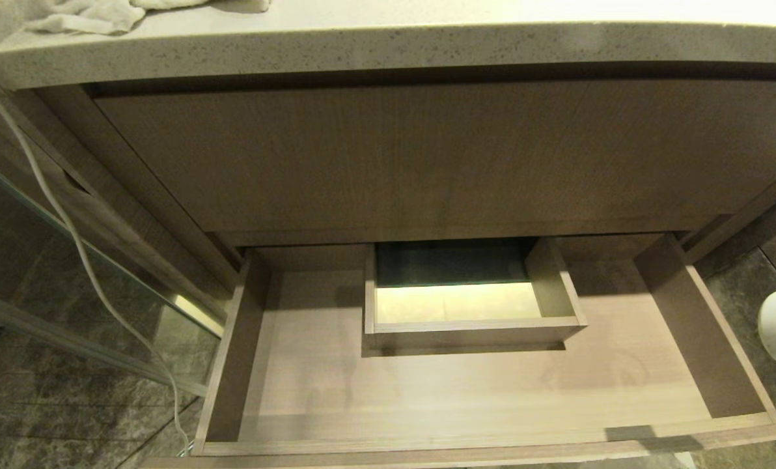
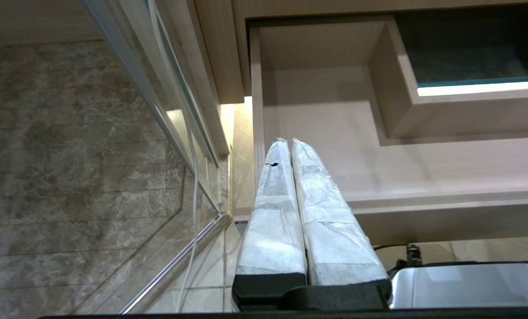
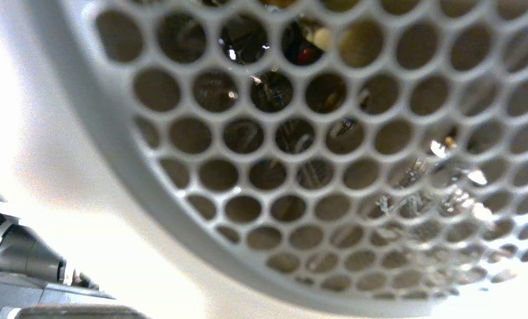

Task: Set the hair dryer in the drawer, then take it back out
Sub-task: Put it into the drawer

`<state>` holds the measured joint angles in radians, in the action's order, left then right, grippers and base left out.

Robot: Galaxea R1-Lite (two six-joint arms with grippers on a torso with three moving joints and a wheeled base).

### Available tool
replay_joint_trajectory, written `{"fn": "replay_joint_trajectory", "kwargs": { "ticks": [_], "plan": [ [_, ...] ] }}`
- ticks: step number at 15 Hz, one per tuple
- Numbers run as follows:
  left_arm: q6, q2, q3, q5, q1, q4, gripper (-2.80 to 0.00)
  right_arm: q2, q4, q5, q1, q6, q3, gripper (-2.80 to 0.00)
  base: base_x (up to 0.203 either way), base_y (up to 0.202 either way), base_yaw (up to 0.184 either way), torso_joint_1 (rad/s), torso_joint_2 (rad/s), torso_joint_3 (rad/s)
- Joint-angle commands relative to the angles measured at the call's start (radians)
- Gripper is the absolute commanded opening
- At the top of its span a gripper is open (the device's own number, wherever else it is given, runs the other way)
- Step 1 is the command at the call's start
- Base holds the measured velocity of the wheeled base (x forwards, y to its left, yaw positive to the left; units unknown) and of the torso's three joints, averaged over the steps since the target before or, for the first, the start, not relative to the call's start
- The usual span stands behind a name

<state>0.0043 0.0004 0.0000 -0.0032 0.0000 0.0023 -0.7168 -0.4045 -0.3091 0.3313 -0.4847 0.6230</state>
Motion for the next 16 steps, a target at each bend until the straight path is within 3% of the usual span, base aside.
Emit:
{"fn": "replay_joint_trajectory", "kwargs": {
  "ticks": [1,8,16],
  "plan": [
    [0.000,0.001,0.000,0.000,0.000,0.001,-2.80,0.000,-0.002,-0.001,0.000,-0.003,-0.002,-2.80,0.000,0.000,0.000,-0.191,0.46,0.264],
    [0.000,0.001,0.002,0.000,0.000,0.001,-2.80,-0.010,-0.007,-0.002,0.000,-0.008,-0.012,-2.80,0.000,0.000,0.000,-0.166,0.45,0.278],
    [0.000,0.001,0.001,0.000,0.000,0.001,-2.80,-0.206,-0.001,-0.001,-0.003,-0.016,0.076,-2.80,0.000,0.000,0.000,-0.019,0.06,0.045]
  ]
}}
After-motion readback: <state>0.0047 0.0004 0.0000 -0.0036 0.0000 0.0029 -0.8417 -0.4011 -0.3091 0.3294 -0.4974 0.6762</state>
